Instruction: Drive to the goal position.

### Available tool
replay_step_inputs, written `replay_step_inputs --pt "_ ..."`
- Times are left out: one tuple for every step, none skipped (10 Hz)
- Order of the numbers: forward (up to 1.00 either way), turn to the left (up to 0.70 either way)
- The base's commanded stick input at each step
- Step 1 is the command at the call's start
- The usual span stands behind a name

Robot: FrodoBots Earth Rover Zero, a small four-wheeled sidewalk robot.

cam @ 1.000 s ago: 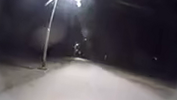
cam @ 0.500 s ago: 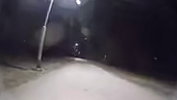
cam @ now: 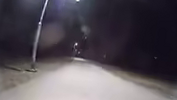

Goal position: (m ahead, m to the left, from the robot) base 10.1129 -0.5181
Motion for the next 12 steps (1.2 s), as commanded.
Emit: replay_step_inputs --pt "0.7 0.05" --pt "0.7 0.12" --pt "0.7 0.14" --pt "0.7 0.12" --pt "0.7 0.07" --pt "0.7 0.03" --pt "0.7 0.0" --pt "0.7 0.0" --pt "0.7 0.0" --pt "0.7 0.0" --pt "0.7 0.0" --pt "0.7 0.0"
